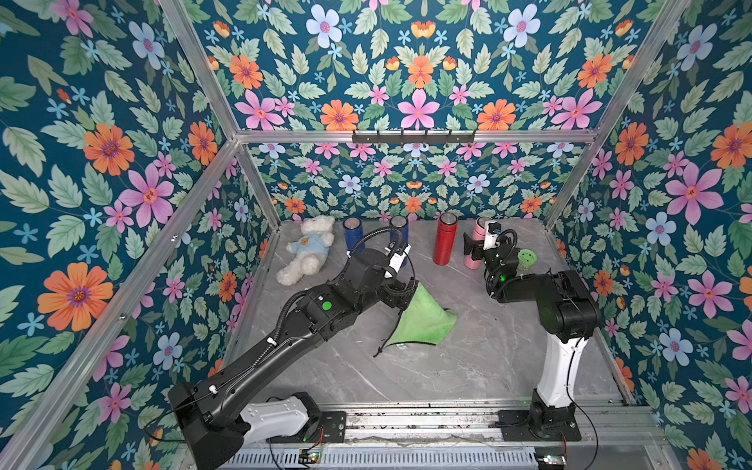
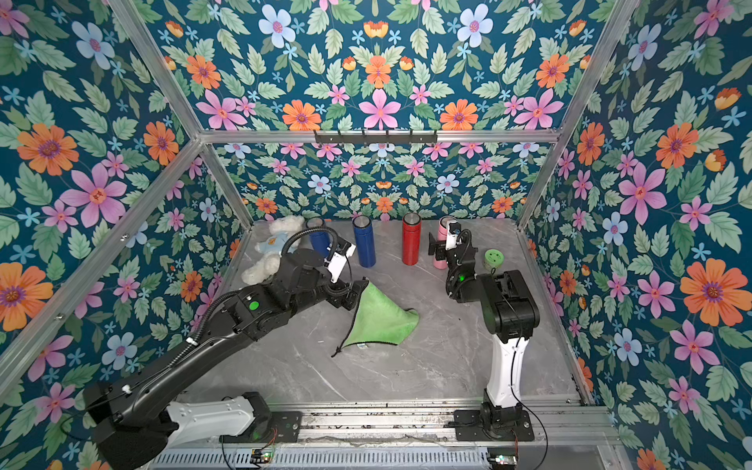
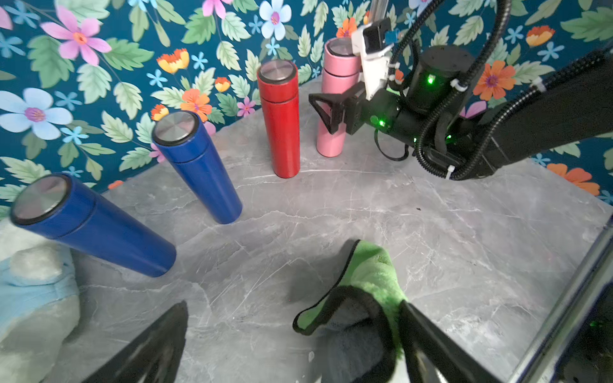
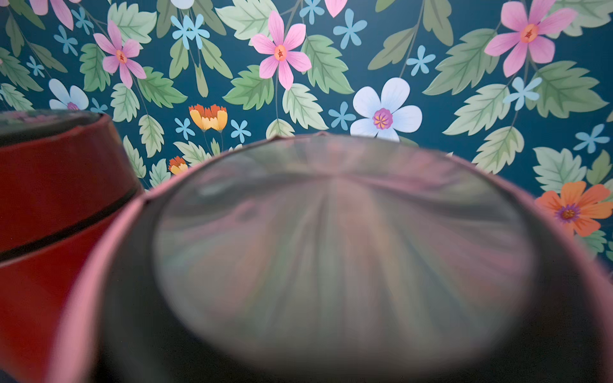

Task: Wipe the surface of the thermos
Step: Place the thermos at the center of the board.

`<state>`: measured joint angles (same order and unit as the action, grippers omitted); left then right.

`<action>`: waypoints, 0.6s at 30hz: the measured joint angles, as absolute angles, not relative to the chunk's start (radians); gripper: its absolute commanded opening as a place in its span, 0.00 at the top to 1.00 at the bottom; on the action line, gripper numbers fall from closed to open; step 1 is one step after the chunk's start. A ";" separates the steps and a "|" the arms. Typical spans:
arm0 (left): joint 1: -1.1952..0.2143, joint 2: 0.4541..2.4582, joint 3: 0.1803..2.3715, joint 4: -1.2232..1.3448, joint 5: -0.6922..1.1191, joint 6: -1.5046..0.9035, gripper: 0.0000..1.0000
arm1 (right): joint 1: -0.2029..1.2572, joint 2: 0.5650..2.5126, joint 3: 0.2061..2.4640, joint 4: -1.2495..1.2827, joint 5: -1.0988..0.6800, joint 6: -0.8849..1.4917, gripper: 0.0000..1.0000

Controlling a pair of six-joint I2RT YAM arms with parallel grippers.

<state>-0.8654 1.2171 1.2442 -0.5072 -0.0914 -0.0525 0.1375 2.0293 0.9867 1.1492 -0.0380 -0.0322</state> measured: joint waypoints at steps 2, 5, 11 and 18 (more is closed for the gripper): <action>-0.865 1.277 1.234 -0.512 -0.084 -0.053 0.01 | 0.138 2.016 0.977 1.150 -0.038 -0.031 0.01; -0.867 1.357 1.272 -0.580 -0.081 -0.051 0.01 | 0.138 1.985 0.957 1.152 -0.038 -0.029 0.01; -0.865 1.292 1.578 -0.589 -0.103 0.022 0.01 | 0.141 1.899 0.916 1.156 -0.038 -0.028 0.01; -0.865 1.313 1.145 -0.378 0.002 -0.084 0.01 | 0.163 1.808 0.839 1.170 -0.037 -0.026 0.01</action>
<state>-0.8646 1.3128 1.1454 -0.3779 0.0025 -0.0841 0.1627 1.8080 0.8387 1.1698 -0.0368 -0.0257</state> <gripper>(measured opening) 0.993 0.991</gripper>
